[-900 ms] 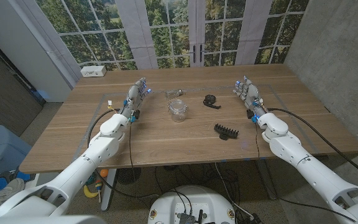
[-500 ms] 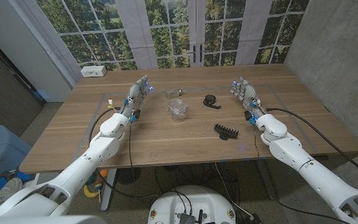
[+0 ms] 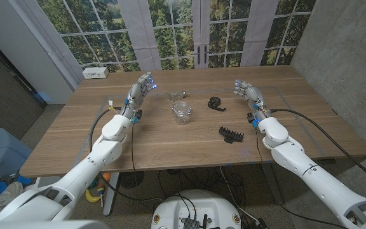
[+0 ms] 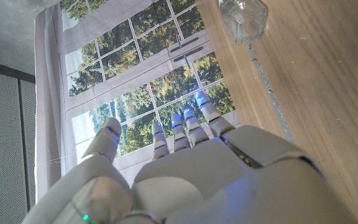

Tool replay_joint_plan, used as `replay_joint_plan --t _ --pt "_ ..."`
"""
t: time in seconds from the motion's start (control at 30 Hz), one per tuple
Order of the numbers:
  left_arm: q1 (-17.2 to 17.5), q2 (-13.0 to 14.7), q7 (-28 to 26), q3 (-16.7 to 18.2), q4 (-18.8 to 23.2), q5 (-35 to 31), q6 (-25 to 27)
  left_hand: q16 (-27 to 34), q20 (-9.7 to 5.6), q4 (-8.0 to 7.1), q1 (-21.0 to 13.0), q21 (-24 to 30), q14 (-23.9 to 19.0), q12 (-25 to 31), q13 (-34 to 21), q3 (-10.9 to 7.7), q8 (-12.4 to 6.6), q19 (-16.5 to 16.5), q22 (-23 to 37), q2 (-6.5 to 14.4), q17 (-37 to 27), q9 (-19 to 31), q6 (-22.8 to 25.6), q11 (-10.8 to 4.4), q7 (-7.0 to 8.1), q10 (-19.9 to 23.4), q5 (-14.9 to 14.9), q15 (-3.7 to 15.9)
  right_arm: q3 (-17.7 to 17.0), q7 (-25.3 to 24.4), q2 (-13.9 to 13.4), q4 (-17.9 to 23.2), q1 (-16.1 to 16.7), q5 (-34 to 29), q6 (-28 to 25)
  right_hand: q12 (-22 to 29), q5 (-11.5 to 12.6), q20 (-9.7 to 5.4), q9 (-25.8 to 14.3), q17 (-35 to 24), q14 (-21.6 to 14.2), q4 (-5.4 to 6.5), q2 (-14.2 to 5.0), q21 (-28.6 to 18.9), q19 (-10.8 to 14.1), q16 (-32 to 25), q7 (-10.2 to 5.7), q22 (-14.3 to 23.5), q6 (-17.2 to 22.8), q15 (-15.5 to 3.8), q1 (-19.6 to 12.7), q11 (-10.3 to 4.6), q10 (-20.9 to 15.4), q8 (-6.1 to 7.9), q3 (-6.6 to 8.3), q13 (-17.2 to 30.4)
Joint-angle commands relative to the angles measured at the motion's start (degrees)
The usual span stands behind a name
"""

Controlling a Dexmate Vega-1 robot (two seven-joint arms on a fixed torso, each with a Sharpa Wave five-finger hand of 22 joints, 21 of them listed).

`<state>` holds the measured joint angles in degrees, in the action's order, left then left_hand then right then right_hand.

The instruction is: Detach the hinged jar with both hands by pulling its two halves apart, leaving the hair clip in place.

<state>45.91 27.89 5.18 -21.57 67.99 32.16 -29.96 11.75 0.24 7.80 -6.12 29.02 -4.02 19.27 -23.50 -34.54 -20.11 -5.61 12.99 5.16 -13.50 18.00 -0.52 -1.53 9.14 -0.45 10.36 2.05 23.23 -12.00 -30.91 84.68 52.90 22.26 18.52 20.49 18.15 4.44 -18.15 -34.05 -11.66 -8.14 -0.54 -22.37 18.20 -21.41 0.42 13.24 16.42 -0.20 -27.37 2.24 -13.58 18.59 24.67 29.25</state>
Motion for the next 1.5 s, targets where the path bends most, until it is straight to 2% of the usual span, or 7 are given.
replay_joint_plan --t 0.03,0.3,0.57,0.83,1.1,1.4,1.5 --pt "-1.0 0.4 2.6 0.1 -2.6 0.4 -2.2 -0.6 -0.24 0.41 0.5 -0.5 1.0 -1.4 1.6 -0.39 1.38 0.8 -0.5 0.1 1.2 -1.9 -0.1 -0.71 0.78 -0.6 -0.1 0.92 1.5 -2.2 0.0 1.2 -0.8 -4.6 -2.2 -0.8 -0.6 -2.08 1.0 1.0 -0.1 -0.35 -0.03 -0.1 1.5 0.6 1.24 -0.7 -0.5 0.38 0.2 0.36 -0.3 -0.89 -0.33 -1.1" --pt "-1.5 0.8 4.5 0.0 -3.7 1.2 -1.9 -1.2 -1.48 0.29 1.0 -1.2 2.3 -3.1 3.6 -0.6 3.25 1.5 -1.2 0.4 2.4 -4.1 -0.5 -1.3 0.32 -1.2 0.0 1.23 2.1 -1.9 -0.7 2.4 -0.7 -5.4 -3.8 -2.7 -1.4 -3.03 2.9 2.8 0.3 -0.69 -0.05 0.0 3.0 2.0 4.73 -2.1 -1.8 0.75 0.1 0.69 -0.1 -2.67 -0.71 -3.1" --pt "-1.9 0.8 5.7 -0.1 -4.2 1.9 -1.2 -1.3 -1.99 0.0 1.5 -1.6 3.1 -4.1 4.9 -0.67 4.49 1.9 -1.6 0.7 2.9 -5.5 -1.0 -1.4 -0.57 -1.5 0.0 1.34 3.1 0.9 -2.1 2.5 -1.5 -5.2 -5.5 -3.8 -2.6 -3.12 3.8 3.9 0.6 -0.7 1.1 0.4 3.2 2.8 5.63 -2.6 -2.4 1.6 0.7 1.1 0.2 -3.61 -1.64 -4.2" --pt "-2.2 0.6 5.6 -0.2 -4.1 1.8 -1.1 -1.1 -1.76 -0.27 2.1 -1.8 2.8 -4.4 5.8 -0.52 4.91 1.8 -1.8 0.7 3.0 -6.3 -0.3 -1.33 -0.82 -0.9 0.0 0.95 4.2 2.4 -3.1 2.6 -2.2 -6.0 -6.9 -5.3 -4.6 -2.95 4.8 5.1 1.2 -0.95 2.56 1.5 2.0 3.9 5.63 -2.9 -3.9 1.75 0.9 0.99 1.4 -4.87 -2.55 -5.3" --pt "-1.5 1.2 6.2 0.0 -2.9 2.5 -0.6 -1.0 -1.65 -0.69 2.9 -1.9 2.8 -4.8 6.6 -0.25 5.26 1.7 -2.0 0.6 3.1 -6.9 0.5 -1.41 -0.55 -0.7 0.0 0.92 5.3 3.7 -3.2 1.5 -3.0 -7.1 -5.8 -5.6 -5.4 -3.2 5.1 5.6 1.2 -1.15 3.28 1.6 2.3 4.3 5.59 -2.9 -4.3 1.38 0.6 0.68 1.4 -5.2 -2.88 -5.8" --pt "-0.3 2.8 6.4 0.7 -0.3 3.3 1.0 -0.9 -1.52 -1.1 3.5 -2.1 2.7 -5.1 7.2 0.0 5.68 1.7 -2.0 0.6 3.1 -7.3 0.7 -1.43 -0.61 -0.5 0.0 0.88 6.7 4.8 -2.8 0.2 -4.1 -8.6 -5.1 -6.2 -5.7 -3.61 5.5 6.2 0.9 -0.82 5.52 1.9 2.7 4.6 5.43 -2.9 -4.3 1.12 1.8 0.6 1.4 -5.5 -4.45 -6.3" --pt "0.3 3.4 6.9 1.0 0.7 4.3 2.0 -0.9 -1.53 -1.3 3.8 -2.1 2.7 -5.2 7.4 0.11 5.78 1.8 -2.1 0.6 3.1 -7.4 1.0 -1.47 -0.81 -0.5 0.1 0.87 7.3 4.3 -2.8 0.7 -4.3 -9.8 -6.1 -6.4 -5.7 -2.63 5.7 6.5 0.9 -0.68 6.01 1.8 3.3 4.8 5.32 -2.9 -4.4 1.17 2.0 0.56 1.4 -5.67 -4.89 -6.6"
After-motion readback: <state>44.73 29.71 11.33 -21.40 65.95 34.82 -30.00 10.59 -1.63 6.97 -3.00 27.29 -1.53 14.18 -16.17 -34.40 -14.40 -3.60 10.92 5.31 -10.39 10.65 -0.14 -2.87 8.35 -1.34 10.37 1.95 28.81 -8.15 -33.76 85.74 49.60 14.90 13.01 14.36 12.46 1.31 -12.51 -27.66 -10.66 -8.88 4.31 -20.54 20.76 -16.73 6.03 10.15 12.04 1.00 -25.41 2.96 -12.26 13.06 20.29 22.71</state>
